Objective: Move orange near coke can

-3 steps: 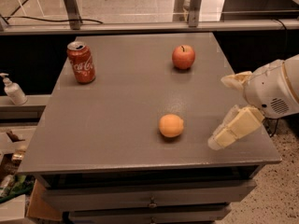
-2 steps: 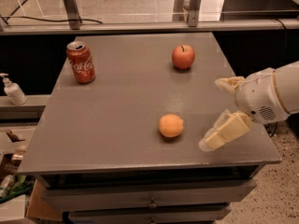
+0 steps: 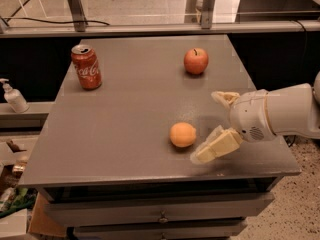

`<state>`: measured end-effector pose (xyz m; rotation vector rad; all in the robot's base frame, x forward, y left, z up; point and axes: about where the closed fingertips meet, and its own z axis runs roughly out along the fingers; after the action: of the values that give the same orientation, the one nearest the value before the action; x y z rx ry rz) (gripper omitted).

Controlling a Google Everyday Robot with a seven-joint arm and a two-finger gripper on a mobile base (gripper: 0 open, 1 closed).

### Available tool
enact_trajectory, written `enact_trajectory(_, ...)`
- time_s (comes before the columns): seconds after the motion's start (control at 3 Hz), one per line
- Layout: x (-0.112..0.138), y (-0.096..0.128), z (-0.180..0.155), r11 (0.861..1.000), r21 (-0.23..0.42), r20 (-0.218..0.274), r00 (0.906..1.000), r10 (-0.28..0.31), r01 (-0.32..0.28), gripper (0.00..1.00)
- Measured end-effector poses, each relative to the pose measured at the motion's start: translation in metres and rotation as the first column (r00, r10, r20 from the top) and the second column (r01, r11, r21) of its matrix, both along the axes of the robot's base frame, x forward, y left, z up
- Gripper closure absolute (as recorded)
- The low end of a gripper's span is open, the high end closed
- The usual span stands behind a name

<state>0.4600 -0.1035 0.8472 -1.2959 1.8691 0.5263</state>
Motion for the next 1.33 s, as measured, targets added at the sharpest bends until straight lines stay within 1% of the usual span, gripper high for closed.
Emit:
enact_trajectory(0.33,0.002,0.014,-0.011,0.999,0.035,-0.002,1.0000,0.000,0.000,0.00)
enact_trajectory(0.67,0.002,0.022,-0.017,0.998,0.061,-0.009,0.9999,-0.006,0.006,0.00)
enact_trajectory(1.0,0.000,0.033,-0.018,0.996,0.087,-0.010,1.0000,0.001,0.000,0.17)
enact_trajectory(1.33,-0.001,0.039,-0.019,0.995,0.103,-0.014,0.9999,0.003,-0.002,0.41)
